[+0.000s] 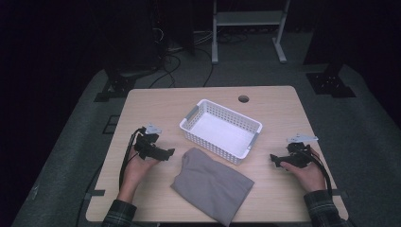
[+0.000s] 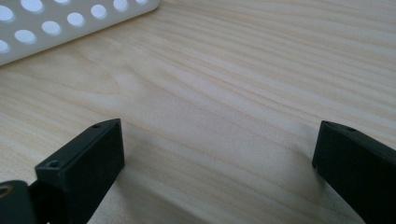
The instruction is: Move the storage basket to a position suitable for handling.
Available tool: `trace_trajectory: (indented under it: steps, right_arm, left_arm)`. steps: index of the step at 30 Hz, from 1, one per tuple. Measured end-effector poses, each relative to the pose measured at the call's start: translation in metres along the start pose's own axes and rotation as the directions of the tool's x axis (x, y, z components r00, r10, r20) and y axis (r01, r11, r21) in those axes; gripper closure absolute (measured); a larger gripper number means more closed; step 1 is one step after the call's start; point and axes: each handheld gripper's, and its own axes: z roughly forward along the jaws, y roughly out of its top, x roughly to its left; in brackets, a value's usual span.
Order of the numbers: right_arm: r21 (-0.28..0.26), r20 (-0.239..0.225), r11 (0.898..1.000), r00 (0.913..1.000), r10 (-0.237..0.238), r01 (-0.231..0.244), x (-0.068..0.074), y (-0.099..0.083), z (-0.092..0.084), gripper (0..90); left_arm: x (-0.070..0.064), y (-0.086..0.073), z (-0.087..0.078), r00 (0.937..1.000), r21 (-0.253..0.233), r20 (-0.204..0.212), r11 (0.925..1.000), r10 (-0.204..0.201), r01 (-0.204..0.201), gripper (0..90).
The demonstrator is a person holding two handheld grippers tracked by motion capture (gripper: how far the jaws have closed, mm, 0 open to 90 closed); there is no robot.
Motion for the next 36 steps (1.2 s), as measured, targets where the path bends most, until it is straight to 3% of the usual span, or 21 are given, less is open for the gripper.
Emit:
trace_trajectory:
  steps: [9,18,23,28,36]
  right_arm:
    - [0.000,-0.003,1.000,1.0000,-0.002,0.002,0.000,0.000,0.000,1.5]
    - [0.000,0.004,1.000,1.0000,0.006,-0.006,0.000,0.000,0.000,1.5]
    - [-0.001,-0.015,1.000,0.9998,-0.013,0.013,0.001,-0.002,-0.002,1.5]
    - [0.014,-0.039,0.999,0.9985,-0.040,0.041,0.001,-0.001,-0.004,5.1]
    - [0.045,-0.064,0.998,0.9968,-0.048,0.051,0.005,0.002,-0.009,6.3]
  left_arm:
    - [-0.006,-0.029,-0.009,1.0000,0.003,-0.004,1.0000,0.001,-0.001,0.3]
    - [-0.001,-0.063,-0.012,0.9998,0.016,-0.018,0.9999,-0.004,0.004,0.3]
    - [0.000,-0.075,-0.013,1.0000,0.001,0.000,1.0000,0.003,-0.003,0.0]
    - [0.002,-0.084,-0.016,0.9999,-0.043,0.007,0.9991,0.008,-0.008,0.0]
    - [0.002,-0.086,-0.018,1.0000,-0.040,0.004,0.9992,0.006,-0.006,0.0]
